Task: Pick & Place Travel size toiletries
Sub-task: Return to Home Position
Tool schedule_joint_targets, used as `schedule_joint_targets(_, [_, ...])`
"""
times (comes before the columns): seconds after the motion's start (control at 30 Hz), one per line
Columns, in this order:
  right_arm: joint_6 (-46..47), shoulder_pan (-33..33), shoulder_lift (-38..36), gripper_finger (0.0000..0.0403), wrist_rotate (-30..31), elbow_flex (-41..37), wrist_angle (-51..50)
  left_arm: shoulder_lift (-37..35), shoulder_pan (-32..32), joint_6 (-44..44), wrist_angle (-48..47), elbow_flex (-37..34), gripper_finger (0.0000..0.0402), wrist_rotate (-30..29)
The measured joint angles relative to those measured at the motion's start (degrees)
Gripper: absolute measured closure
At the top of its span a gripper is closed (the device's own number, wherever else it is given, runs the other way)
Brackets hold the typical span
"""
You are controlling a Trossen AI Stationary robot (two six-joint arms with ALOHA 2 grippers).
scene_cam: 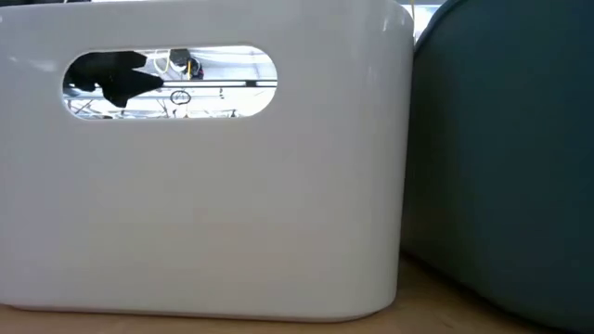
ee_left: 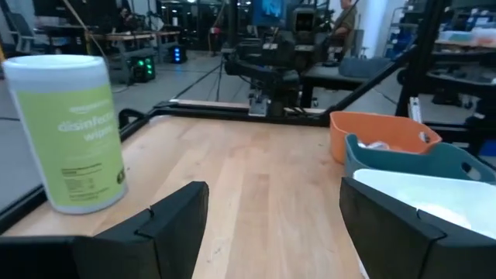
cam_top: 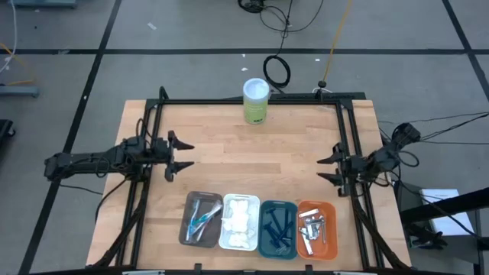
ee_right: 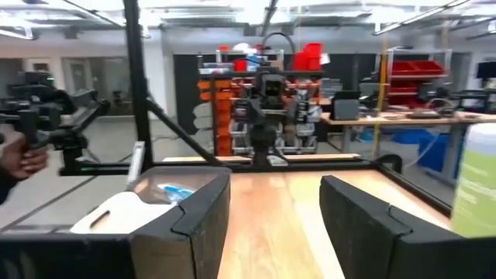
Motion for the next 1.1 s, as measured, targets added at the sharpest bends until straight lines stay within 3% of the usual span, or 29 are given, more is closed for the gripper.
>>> schedule_joint_targets(0.1, [0.22, -2.45, 0.05, 0.0211, -0.68, -2.62, 3.11, -0.03, 0.00, -0.48, 0.32, -0.34, 0.0121, 0.76])
schedule_joint_targets(0.23, [-0.31, -6.98, 0.04, 0.0214, -7.45, -4.46, 7.86, -0.04, 0.00, -0.46, 0.36, -0.36, 0.0119, 1.83])
schedule_joint_targets(0.4, [0.31, -14.71, 0.03, 0.0213, -14.40, -5.18, 6.86, -0.02, 0.00, 0.09, 0.05, -0.36, 0.0119, 1.86])
schedule_joint_targets(0.7, [7.58, -29.04, 0.07, 0.0215, -32.98, -5.11, -3.44, 0.00, 0.00, -0.29, -0.43, -0.36, 0.0119, 1.83])
schedule_joint_targets(0.83, [5.06, -33.06, 0.05, 0.0213, -43.15, -5.13, -3.73, 0.16, -0.06, -0.11, -1.70, -0.36, 0.0119, 1.79])
schedule_joint_targets(1.1, [4.38, -34.69, 0.89, 0.0215, -45.11, -5.19, -4.73, 0.17, -0.06, 7.69, -0.84, -0.36, 0.0119, -0.35])
